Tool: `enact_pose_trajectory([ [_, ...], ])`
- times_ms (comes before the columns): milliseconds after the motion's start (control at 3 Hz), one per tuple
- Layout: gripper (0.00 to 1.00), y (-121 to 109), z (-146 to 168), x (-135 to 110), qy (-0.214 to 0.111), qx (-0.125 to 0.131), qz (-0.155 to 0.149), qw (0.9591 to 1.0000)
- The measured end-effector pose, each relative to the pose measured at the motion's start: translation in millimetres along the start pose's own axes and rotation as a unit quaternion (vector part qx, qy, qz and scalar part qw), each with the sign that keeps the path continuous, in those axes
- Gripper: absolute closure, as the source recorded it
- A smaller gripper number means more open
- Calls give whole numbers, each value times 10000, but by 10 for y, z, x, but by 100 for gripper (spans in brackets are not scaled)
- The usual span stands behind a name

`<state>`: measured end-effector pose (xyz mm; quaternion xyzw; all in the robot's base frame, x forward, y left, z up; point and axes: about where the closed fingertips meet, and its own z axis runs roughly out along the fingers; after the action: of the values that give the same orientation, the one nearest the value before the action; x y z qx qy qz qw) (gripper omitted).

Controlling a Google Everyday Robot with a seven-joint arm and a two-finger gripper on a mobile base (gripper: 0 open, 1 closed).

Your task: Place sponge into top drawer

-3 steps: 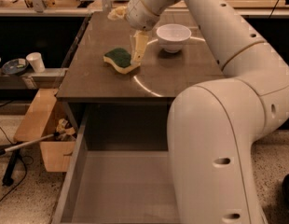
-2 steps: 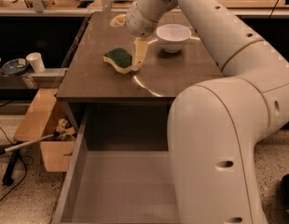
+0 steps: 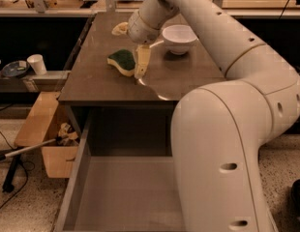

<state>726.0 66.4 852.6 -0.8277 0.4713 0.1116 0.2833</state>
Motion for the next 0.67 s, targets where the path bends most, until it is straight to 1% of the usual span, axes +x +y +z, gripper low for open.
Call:
enact_pose_trajectory([
  [333,0,-35,34,-5,-6,0,-45,10000],
  [667,0,-229,60,15,54,102,-159,9998],
])
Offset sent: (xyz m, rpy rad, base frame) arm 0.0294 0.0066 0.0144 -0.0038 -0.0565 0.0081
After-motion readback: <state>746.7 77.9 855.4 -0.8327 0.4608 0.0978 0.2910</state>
